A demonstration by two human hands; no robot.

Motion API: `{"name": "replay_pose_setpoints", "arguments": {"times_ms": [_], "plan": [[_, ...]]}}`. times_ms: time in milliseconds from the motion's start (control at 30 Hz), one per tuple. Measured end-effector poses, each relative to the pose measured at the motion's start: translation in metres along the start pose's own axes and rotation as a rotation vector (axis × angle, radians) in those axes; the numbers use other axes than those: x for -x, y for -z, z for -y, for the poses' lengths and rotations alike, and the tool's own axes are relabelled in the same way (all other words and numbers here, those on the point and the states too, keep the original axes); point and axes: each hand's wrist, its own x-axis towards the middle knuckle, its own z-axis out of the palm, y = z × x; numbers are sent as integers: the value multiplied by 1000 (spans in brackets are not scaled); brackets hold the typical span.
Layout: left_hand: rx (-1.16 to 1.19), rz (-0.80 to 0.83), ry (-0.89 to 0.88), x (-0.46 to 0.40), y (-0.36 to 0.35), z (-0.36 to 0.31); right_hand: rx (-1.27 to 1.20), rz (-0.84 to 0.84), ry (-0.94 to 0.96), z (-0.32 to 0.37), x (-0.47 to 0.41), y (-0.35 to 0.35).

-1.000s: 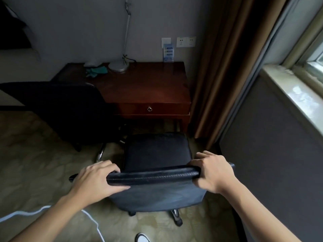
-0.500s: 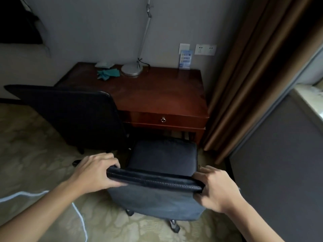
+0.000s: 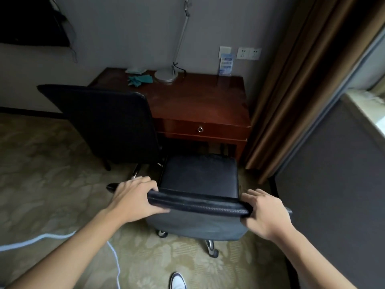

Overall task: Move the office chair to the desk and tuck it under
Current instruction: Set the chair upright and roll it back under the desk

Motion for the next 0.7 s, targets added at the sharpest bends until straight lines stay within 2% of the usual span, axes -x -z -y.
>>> {"name": "replay_pose_setpoints", "arguments": {"times_ms": [233, 433, 700], "plan": [[-13, -46, 95, 23, -15, -40, 107, -30, 13, -22, 5, 9], [-2, -1, 90, -14, -8, -50, 133, -47, 39, -46, -38, 25], [-36, 5, 22, -59, -10, -42, 122, -225, 116, -70, -72, 25]]}}
